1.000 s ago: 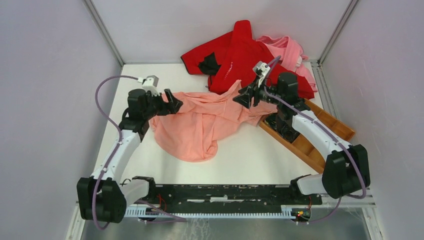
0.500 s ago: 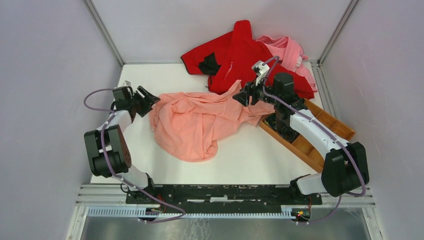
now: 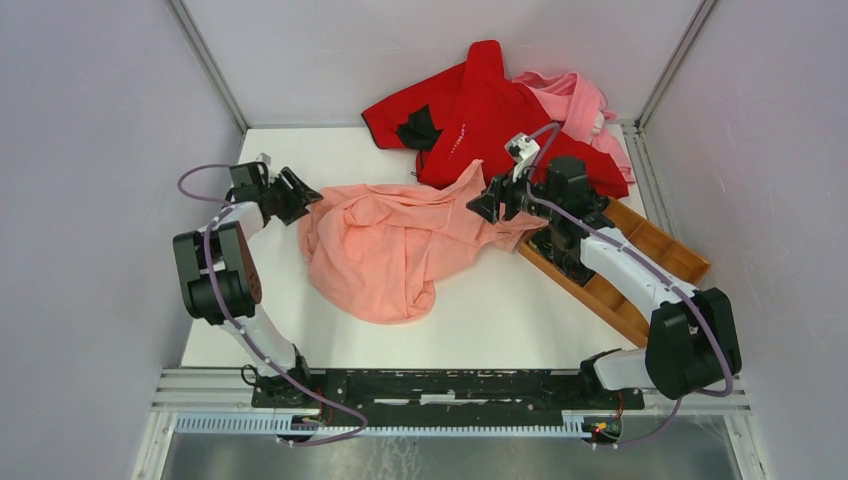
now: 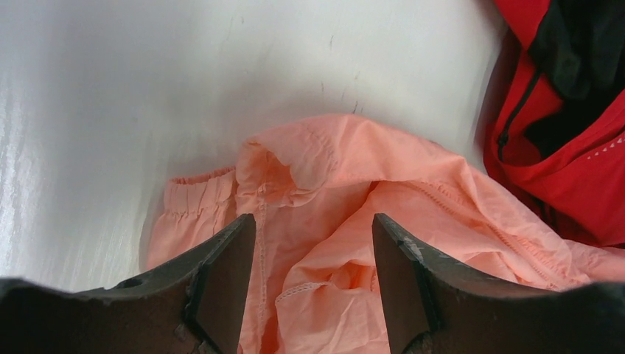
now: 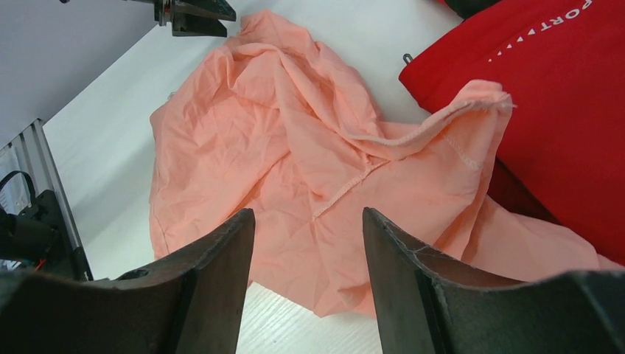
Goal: Zip up the jacket
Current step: Adjust the jacket at the center of the board.
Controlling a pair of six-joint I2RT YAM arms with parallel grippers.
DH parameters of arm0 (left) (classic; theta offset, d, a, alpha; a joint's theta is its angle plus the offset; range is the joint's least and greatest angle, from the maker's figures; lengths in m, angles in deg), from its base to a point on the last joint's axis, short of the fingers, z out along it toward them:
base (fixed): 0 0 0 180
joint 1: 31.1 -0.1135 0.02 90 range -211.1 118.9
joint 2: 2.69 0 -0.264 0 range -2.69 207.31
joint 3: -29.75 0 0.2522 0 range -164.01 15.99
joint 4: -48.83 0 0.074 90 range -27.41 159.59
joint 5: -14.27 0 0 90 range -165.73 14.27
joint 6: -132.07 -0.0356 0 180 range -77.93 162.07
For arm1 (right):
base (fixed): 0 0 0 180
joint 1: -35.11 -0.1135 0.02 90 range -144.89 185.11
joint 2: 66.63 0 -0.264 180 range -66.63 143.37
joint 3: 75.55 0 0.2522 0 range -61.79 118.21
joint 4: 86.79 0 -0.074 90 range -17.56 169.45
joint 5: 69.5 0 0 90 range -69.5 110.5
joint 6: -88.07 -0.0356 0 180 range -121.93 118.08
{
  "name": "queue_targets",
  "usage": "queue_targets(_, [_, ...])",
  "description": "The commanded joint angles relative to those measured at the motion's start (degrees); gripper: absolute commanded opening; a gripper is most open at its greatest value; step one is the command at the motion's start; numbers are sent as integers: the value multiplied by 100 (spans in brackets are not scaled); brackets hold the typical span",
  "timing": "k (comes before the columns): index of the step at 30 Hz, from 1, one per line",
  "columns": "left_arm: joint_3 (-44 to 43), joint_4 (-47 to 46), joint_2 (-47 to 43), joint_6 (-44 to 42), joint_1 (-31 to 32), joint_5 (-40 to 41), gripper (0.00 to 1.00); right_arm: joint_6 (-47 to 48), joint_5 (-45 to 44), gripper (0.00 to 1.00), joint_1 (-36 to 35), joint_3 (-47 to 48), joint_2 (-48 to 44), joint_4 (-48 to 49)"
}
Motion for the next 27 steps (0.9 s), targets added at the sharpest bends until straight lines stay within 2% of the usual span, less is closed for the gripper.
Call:
queue_targets(1, [-155,109,77,-400,8,-211,66,129,82,62,-11,-259,-422,405])
queue_targets(27, [-504,229,581,-527,157,-52,59,-241,443,64,194,-829,-667,1135])
